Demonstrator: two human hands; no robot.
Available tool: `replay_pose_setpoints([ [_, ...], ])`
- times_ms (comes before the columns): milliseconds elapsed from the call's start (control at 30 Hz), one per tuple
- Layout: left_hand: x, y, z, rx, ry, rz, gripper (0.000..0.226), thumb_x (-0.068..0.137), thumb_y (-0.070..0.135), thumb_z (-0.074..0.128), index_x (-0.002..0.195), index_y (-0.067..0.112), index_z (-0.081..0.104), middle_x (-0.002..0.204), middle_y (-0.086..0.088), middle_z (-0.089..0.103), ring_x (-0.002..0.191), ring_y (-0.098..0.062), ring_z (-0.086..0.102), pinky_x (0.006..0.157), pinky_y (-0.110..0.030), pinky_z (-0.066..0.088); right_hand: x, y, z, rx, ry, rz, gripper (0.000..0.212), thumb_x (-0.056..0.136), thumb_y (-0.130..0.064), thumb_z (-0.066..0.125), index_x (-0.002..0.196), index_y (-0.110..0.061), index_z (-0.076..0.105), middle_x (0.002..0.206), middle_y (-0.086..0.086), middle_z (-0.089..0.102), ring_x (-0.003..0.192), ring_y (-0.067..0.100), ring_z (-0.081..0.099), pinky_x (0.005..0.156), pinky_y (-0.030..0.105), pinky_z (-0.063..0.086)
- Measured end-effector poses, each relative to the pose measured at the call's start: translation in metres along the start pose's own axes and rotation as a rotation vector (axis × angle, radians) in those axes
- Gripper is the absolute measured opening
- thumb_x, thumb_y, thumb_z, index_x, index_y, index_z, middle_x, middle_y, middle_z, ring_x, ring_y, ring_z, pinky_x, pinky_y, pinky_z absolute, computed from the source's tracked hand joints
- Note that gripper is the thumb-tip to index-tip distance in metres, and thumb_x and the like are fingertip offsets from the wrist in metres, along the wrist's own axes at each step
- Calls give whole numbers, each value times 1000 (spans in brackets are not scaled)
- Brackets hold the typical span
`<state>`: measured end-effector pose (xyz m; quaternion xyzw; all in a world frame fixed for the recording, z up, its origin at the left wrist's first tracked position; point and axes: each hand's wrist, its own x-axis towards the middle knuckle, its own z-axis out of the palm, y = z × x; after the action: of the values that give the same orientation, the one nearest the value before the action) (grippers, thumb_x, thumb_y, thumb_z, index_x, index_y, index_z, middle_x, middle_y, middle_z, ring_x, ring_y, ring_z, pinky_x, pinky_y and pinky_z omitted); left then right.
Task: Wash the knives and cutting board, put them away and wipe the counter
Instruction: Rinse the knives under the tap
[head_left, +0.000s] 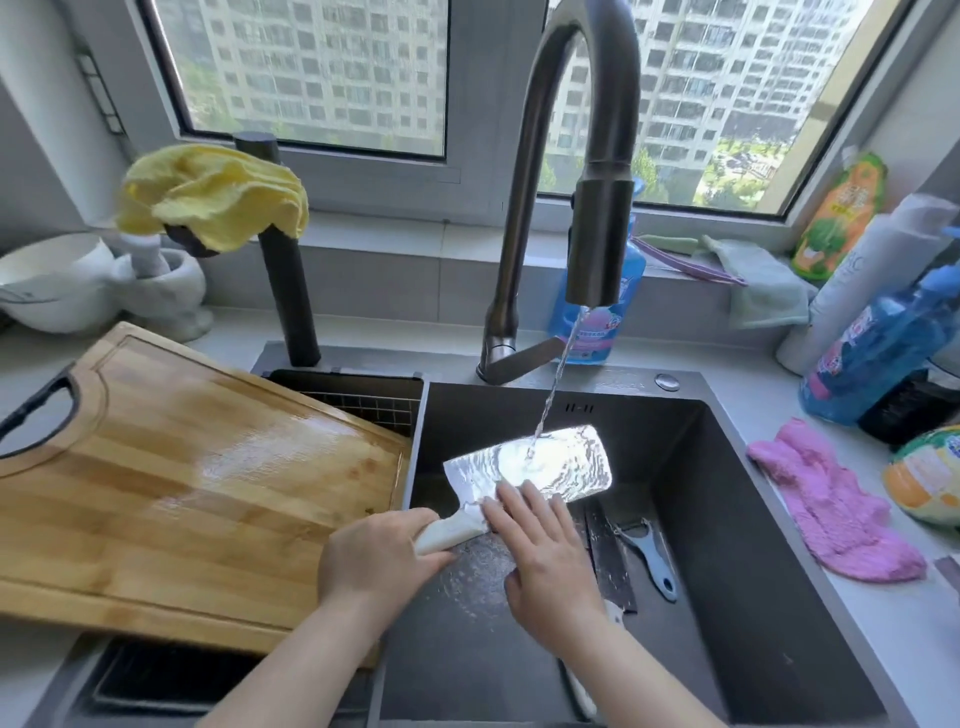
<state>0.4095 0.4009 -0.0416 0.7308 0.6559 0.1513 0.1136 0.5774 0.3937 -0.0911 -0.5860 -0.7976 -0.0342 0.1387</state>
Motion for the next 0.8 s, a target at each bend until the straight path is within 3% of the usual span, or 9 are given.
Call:
replay_pose_setpoints([
  [100,-7,-10,-4,5,3,-48,31,81,58,51,106,40,57,84,20,55,76,-4,47,51,-13,27,-1,14,-3,172,140,412,66,65,-4,60,129,-12,44,141,13,42,131,33,34,112,36,22],
  [167,-11,-16,-5,-10,-1,-94,30,81,58,51,105,40,57,76,21,49,75,-4,46,49,-12,25,4,10,-21,645,81,864,61,88,-10,52,143,-12,26,154,9,17,141,28,18,115,40,20],
  [233,-15,-21,-8,-29,-2,-136,30,81,58,51,104,40,58,70,20,44,75,-5,46,50,-12,25,13,4,-31,1157,-13,1095,57,94,-22,50,144,-11,25,148,9,29,134,27,33,111,42,30],
  [300,-18,-25,-12,-26,-9,-164,30,80,58,52,103,39,58,70,18,45,75,-6,45,50,-13,24,24,-10,-37,1521,-120,1084,40,96,-28,47,131,-11,41,124,10,52,115,27,52,97,40,43],
  [367,-22,-29,-16,-17,-21,-179,31,80,58,53,103,39,58,70,18,45,75,-7,45,51,-13,24,33,-28,-35,1704,-192,1025,24,96,-22,47,117,-10,48,104,10,62,96,24,61,78,33,50],
  [533,-34,-40,-32,-40,-125,-223,32,81,56,54,108,40,57,85,18,52,78,-7,45,57,-21,32,53,-68,-28,1749,-234,1049,22,93,5,43,114,1,46,82,14,62,70,24,61,47,26,55],
  [667,-32,-67,-49,-299,-348,-309,26,84,46,56,106,33,59,101,13,63,88,-7,57,76,-24,45,64,-87,-24,1711,-283,1036,11,94,4,42,98,-3,49,81,12,61,67,22,60,51,27,53],
  [733,-35,-81,-56,-510,-533,-324,17,89,37,52,94,23,58,88,8,64,72,-4,61,63,-21,49,69,-96,-21,1701,-294,1014,15,94,3,42,87,-7,52,79,11,63,65,20,60,57,28,51],
  [800,-43,-88,-61,-732,-660,-369,21,94,30,47,81,13,50,66,3,61,45,-6,56,43,-19,44,75,-105,-16,1671,-325,982,14,94,2,43,88,-6,54,80,11,64,62,18,62,52,26,53],
])
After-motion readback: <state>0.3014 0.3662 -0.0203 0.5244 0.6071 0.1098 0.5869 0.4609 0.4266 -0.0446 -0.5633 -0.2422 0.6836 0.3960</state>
